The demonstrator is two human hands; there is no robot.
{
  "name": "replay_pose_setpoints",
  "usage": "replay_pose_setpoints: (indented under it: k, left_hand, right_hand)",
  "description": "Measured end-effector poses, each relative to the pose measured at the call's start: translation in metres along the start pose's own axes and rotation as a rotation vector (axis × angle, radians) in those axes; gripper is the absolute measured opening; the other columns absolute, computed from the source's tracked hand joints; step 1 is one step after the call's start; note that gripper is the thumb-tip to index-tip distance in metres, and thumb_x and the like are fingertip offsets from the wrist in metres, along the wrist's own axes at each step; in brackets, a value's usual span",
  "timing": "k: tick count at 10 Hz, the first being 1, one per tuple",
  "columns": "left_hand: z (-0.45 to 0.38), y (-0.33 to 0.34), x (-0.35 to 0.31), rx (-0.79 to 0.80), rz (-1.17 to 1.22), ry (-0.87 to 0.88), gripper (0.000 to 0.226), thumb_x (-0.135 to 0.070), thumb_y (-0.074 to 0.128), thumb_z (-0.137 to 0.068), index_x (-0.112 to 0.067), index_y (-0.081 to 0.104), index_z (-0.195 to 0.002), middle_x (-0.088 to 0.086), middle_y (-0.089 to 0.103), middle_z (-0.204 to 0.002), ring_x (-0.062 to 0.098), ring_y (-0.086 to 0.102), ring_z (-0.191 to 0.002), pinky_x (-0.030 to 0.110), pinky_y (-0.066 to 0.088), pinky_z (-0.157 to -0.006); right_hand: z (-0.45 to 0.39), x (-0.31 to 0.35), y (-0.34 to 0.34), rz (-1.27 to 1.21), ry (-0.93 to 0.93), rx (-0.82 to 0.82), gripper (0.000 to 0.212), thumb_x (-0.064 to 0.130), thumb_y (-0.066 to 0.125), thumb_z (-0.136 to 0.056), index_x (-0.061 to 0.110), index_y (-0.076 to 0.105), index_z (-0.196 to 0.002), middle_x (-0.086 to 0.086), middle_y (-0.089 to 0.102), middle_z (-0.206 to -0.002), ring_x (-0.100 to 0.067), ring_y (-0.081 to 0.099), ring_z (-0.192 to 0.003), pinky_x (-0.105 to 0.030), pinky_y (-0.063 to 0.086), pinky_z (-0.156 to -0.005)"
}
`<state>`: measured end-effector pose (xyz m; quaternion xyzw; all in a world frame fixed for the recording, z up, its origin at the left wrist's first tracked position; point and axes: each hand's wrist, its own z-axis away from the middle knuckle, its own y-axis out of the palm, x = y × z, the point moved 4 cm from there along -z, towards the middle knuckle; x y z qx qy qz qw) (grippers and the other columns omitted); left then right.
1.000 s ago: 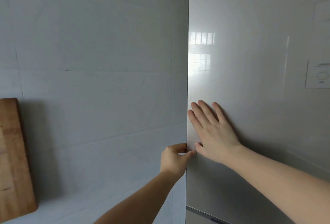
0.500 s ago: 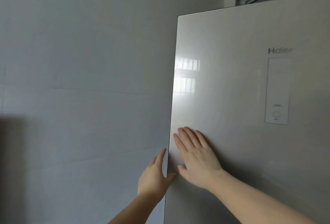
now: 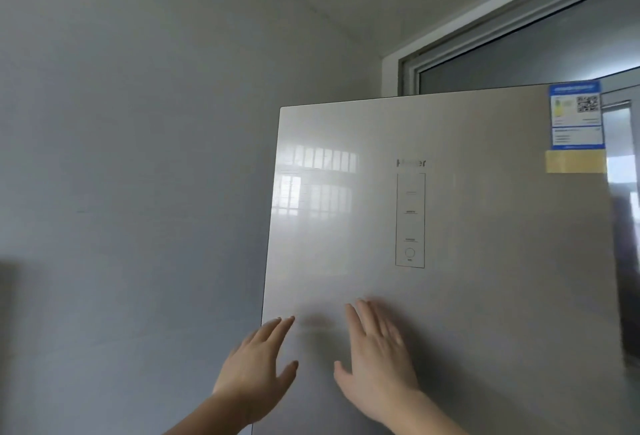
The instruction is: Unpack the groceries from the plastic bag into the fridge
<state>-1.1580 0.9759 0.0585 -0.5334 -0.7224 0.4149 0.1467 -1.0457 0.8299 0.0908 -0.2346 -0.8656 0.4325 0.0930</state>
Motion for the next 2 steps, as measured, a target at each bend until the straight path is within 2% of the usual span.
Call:
replay_pose_setpoints:
  k: [1,2]
  left_hand:
    - [0.020,-0.011,-0.015,0.032,-0.040,-0.014,0.069,-0.053,0.043,-0.094,-0.041,0.008,-0.152,-0.017,0.016,-0.160,0.010,0.021,-0.145,0.028,0.030,-0.113]
    - [0.034,-0.023,-0.025,0.070,-0.072,-0.010,0.069,-0.051,0.044,-0.093,-0.039,0.011,-0.152,-0.014,0.018,-0.160,0.012,0.023,-0.145,0.029,0.030,-0.113]
  right_hand:
    - [0.023,-0.005,-0.009,-0.071,0.028,0.034,0.079,0.046,0.047,-0.092,0.018,0.005,-0.152,0.001,0.000,-0.161,-0.023,-0.001,-0.149,-0.039,0.010,-0.121]
    - [0.038,-0.002,-0.019,-0.072,0.044,0.082,0.079,0.047,0.047,-0.092,0.016,0.007,-0.152,-0.001,0.004,-0.161,-0.023,0.003,-0.148,-0.040,0.014,-0.120]
